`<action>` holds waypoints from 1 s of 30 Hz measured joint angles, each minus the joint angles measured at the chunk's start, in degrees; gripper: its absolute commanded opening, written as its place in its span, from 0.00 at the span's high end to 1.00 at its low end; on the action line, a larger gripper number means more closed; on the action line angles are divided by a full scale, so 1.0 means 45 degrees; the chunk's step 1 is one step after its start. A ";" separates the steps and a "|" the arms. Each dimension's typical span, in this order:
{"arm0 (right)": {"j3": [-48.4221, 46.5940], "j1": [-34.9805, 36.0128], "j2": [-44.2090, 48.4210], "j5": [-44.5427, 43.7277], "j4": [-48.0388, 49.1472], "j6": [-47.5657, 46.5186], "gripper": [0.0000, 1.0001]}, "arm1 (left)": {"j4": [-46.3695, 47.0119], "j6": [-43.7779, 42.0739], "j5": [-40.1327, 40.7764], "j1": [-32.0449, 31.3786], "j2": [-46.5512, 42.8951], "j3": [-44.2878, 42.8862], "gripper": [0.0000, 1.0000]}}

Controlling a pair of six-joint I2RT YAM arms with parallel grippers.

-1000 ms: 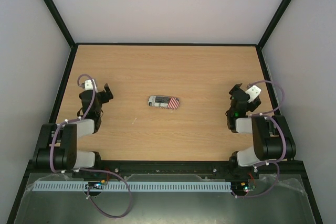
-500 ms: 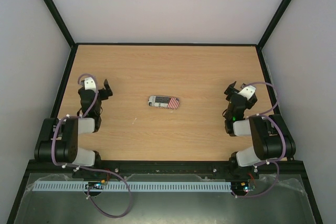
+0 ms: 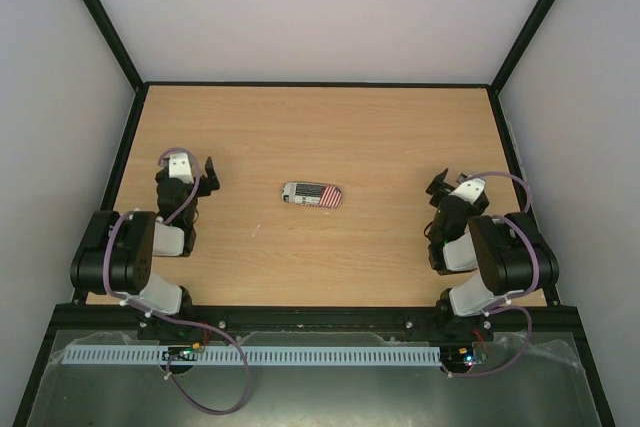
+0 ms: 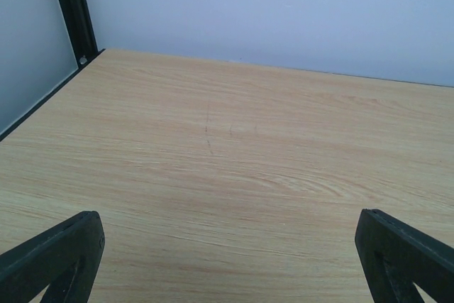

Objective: Organize the sunglasses
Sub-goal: Reset both arms

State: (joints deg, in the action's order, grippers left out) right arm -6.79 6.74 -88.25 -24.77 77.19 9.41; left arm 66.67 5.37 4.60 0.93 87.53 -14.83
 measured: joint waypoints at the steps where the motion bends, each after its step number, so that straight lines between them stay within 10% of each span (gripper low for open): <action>1: -0.0097 0.0000 -0.0005 0.0039 -0.0199 -0.0010 0.01 | 0.0078 -0.0015 0.0000 -0.0005 0.0005 0.0024 0.01; 30: -0.0981 -0.0233 -0.0053 0.0525 -0.0427 0.0000 0.01 | 0.0457 -0.0219 0.0471 -0.0228 0.0053 0.0039 0.00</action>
State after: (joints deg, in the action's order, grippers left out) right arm -11.20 5.69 -88.49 -22.41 75.26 9.41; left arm 68.73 4.38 6.72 -0.10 87.77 -14.66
